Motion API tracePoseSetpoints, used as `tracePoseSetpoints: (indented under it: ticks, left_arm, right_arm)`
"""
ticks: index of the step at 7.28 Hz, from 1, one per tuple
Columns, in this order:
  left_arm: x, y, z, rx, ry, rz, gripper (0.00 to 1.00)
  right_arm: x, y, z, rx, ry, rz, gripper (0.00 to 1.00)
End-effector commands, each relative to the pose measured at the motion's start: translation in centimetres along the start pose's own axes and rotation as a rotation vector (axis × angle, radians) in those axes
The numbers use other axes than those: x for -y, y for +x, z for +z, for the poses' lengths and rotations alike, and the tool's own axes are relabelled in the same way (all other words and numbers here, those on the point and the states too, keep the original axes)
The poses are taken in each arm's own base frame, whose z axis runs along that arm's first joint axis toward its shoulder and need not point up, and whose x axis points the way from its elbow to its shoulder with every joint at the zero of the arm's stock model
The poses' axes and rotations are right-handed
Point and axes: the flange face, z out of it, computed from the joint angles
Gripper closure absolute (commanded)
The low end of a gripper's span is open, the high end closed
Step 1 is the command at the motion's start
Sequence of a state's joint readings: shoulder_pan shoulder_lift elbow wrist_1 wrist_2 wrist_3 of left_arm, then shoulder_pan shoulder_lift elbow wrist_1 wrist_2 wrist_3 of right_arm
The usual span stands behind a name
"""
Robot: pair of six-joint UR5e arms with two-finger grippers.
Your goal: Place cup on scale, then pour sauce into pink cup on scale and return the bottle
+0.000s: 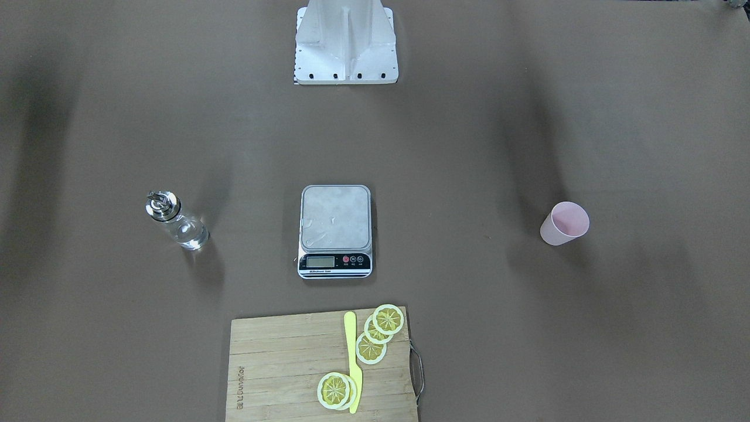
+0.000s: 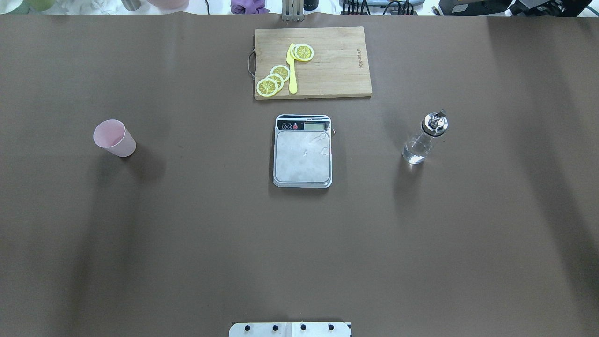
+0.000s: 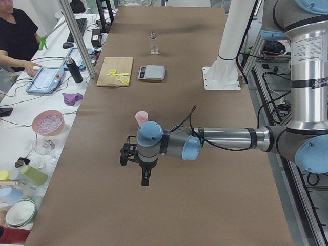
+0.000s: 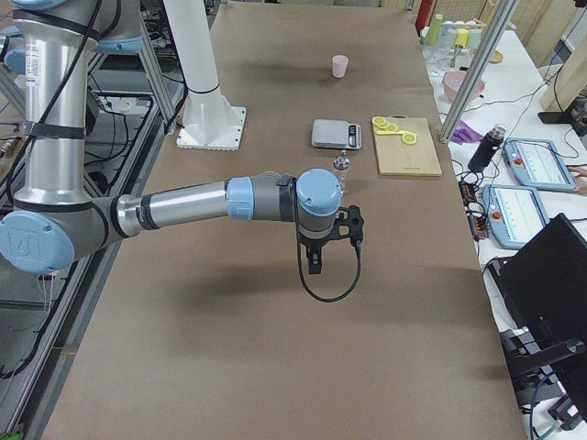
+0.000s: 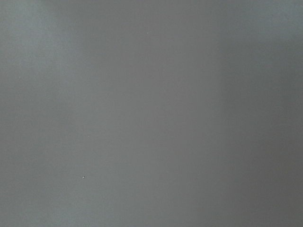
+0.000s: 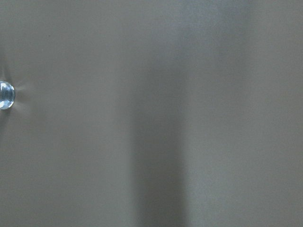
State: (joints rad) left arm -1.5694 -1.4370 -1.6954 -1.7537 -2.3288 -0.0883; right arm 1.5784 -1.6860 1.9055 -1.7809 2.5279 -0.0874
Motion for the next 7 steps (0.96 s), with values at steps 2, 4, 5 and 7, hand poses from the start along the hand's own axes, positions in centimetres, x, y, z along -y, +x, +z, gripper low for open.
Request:
tracePoseSetpoints:
  ticks: [2,4,5,7]
  left_arm:
    - [-0.6,-0.1,-0.4,-0.002,0.032,0.020,0.01]
    - [0.1,-0.1,-0.4,0.022,0.035,0.026,0.01]
    - [0.1,-0.9,0.3,0.047,0.023,0.018,0.01]
    - [-0.5,-1.6,1.1,0.042,0.005,0.007,0.01]
  right_arm:
    - [-0.4,0.2,0.2,0.007,-0.004,0.007,0.00]
    - [-1.0,0.5,0.6,0.023,-0.012,0.020,0.00]
    - [-0.9,0.3,0.4,0.022,-0.007,0.013,0.00]
    - [-0.6,0.5,0.3,-0.002,-0.007,0.009,0.00]
